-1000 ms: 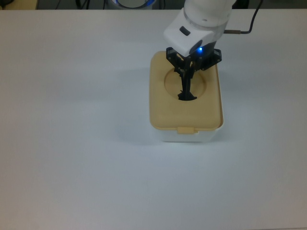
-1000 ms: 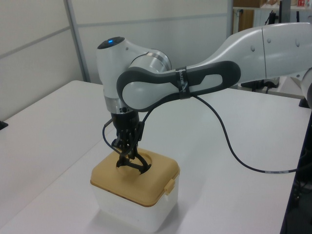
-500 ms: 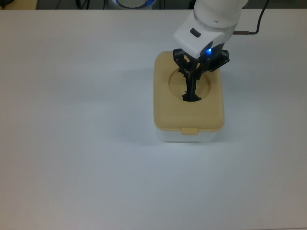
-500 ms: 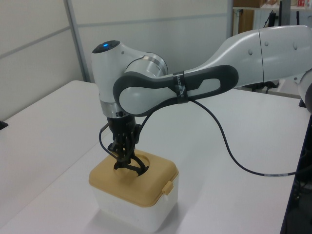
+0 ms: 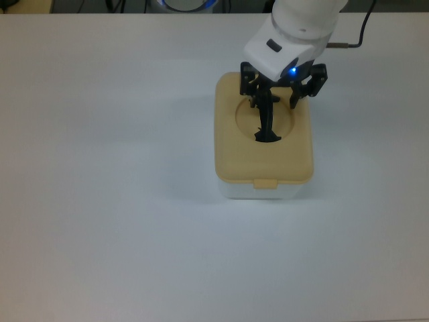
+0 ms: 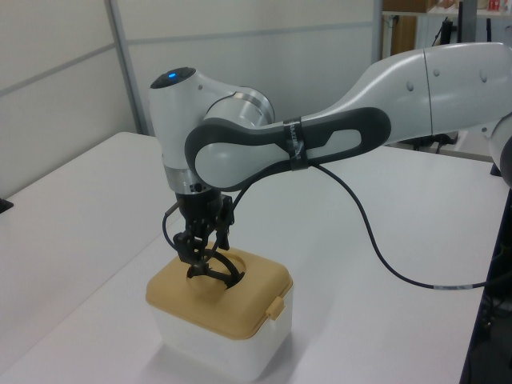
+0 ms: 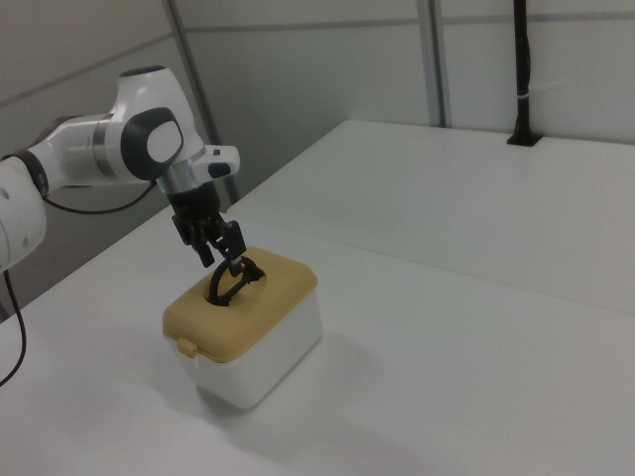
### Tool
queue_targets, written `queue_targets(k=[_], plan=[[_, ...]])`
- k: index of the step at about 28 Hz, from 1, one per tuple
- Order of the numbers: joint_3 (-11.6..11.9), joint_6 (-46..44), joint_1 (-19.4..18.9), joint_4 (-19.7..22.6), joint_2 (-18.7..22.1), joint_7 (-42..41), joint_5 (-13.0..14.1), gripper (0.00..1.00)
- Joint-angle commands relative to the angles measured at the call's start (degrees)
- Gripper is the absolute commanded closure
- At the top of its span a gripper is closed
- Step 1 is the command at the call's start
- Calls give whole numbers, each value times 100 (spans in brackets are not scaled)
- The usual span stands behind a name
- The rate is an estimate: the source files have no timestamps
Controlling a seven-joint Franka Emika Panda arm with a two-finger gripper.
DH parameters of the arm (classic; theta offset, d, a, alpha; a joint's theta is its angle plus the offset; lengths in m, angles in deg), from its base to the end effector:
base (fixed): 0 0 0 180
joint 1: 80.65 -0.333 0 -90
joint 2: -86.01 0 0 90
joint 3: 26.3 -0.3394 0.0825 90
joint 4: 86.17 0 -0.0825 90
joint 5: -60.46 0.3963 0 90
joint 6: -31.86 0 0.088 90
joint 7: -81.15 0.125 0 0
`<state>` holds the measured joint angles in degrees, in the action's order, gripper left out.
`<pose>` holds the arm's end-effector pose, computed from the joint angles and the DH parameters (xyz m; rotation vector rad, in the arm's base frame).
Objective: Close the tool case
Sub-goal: 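Open the gripper to release the handle and raise it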
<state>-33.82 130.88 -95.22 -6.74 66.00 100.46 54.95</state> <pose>0.6434 0.2351 0.5162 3.0919 0.0867 0.0210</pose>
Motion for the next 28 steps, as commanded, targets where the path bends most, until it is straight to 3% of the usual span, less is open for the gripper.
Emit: queue_targets(k=[1,8,28], plan=[[84,-479,-45,-32,323,-85,-46,0],[136,-989,51,-23,490,-314,-20,0],[136,-1279,1158,-14,666,-823,-46,0]])
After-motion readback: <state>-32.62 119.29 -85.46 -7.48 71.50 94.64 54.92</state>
